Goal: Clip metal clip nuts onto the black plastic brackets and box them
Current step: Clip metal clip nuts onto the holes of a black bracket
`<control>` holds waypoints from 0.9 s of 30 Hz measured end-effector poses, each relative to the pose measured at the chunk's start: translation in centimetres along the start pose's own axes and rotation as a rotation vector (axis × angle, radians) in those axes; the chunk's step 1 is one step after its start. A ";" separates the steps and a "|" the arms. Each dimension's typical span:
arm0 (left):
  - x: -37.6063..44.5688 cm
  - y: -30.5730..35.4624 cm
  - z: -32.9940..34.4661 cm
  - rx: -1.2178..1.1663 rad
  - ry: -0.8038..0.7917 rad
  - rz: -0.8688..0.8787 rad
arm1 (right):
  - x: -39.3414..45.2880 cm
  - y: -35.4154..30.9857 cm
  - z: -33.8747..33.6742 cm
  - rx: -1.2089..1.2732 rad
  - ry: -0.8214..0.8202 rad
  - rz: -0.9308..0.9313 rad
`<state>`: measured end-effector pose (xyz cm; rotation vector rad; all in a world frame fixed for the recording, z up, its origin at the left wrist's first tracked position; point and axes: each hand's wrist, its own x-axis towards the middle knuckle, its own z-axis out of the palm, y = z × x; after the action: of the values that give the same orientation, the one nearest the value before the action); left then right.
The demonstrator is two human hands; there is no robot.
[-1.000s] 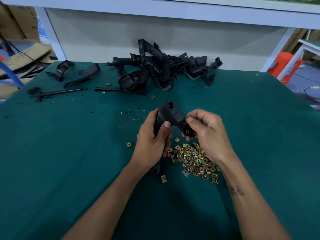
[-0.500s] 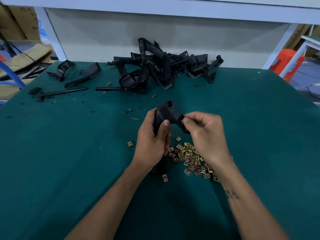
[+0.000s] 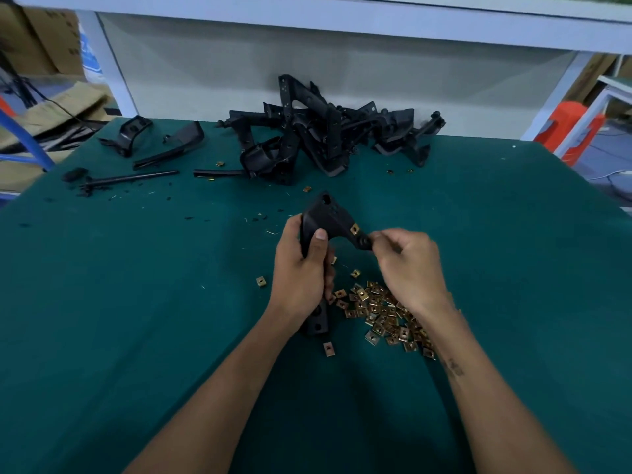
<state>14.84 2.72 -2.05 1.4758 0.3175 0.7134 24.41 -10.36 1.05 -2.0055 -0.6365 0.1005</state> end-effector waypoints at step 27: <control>-0.3 0.4 -0.5 -0.130 0.012 -0.099 | 0.6 0.8 -2.1 0.125 -0.099 0.027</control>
<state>14.18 2.94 -1.75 1.3236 0.3445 0.6515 25.91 -12.06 1.50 -1.8978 -0.6497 0.2511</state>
